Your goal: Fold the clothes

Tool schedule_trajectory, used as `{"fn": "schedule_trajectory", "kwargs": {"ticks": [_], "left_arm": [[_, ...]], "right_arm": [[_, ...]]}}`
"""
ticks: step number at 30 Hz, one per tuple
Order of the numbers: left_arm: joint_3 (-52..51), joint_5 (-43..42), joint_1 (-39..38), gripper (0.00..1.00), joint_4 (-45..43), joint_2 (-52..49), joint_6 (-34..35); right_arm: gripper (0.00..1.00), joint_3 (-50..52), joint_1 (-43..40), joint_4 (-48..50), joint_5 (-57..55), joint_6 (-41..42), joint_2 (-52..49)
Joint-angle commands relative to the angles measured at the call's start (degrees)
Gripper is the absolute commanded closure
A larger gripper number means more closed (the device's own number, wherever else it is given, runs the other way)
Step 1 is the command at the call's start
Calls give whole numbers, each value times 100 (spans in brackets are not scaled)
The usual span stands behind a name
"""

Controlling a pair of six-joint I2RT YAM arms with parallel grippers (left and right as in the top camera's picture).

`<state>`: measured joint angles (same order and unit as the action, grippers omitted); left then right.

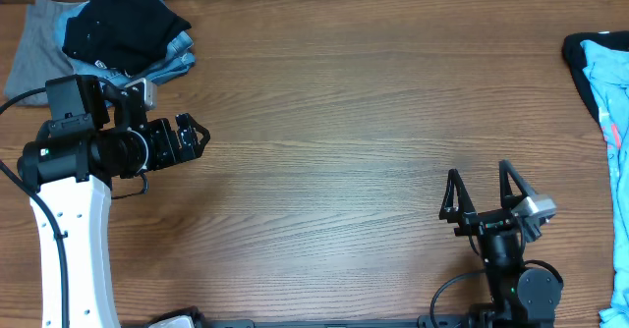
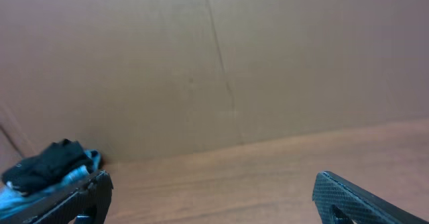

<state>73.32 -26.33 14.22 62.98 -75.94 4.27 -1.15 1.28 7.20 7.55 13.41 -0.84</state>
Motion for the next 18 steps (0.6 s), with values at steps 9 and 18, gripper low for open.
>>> {"fn": "schedule_trajectory", "kwargs": {"ticks": [9,18], "left_arm": [[-22,-4,-37,0,-2,-24,0],[-22,-4,-37,0,-2,-24,0]], "right_arm": [[0,70,317,-719,-407,-35,68],[0,68,317,-1180,-450,-35,44]]}}
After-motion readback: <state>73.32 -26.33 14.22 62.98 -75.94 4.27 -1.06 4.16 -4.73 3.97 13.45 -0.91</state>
